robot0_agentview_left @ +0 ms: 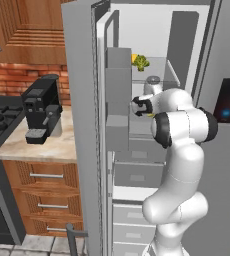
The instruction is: Take the lemon wedge and broccoli from the second highest rack and move them to the highest rack where the lemon wedge and lemon are located, to maximize freezer space. Close the freezer door after rearranging.
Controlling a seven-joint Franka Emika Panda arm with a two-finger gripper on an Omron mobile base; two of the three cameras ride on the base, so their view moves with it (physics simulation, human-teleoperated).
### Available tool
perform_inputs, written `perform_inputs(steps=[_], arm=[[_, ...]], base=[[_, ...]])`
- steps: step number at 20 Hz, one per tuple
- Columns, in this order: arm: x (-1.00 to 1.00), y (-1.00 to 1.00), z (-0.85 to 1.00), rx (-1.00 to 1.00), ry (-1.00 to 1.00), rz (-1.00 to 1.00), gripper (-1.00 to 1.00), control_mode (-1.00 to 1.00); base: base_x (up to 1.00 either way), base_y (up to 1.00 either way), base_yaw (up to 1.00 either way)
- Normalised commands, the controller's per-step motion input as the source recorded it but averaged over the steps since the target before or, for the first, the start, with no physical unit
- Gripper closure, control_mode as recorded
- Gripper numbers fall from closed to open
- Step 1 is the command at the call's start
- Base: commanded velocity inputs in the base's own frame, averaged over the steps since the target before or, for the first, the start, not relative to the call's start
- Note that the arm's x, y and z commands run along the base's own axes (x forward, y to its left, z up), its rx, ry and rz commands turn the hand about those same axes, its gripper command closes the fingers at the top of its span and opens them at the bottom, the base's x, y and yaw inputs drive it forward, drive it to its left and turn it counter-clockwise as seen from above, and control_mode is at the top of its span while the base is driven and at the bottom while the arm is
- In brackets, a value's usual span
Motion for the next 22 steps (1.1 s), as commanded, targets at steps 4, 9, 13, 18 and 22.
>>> perform_inputs(steps=[4, 9, 13, 18, 22], arm=[[-0.07, 0.14, -0.25, 0.0, 0.07, -0.3, -1.0, -1.0], [-0.24, 0.08, -0.4, 0.04, 0.05, -0.14, 1.0, -1.0], [-0.22, 0.08, -0.39, 0.05, 0.04, -0.1, 1.0, -1.0], [-0.26, 0.02, -0.33, 0.03, 0.0, 0.0, 1.0, -1.0], [-0.44, 0.03, -0.19, 0.08, -0.19, 0.0, 1.0, -1.0]], base=[[0.0, 0.0, 0.0], [0.0, 0.0, 0.0], [0.0, 0.0, 0.0], [0.0, 0.0, 0.0], [0.0, 0.0, 0.0]])
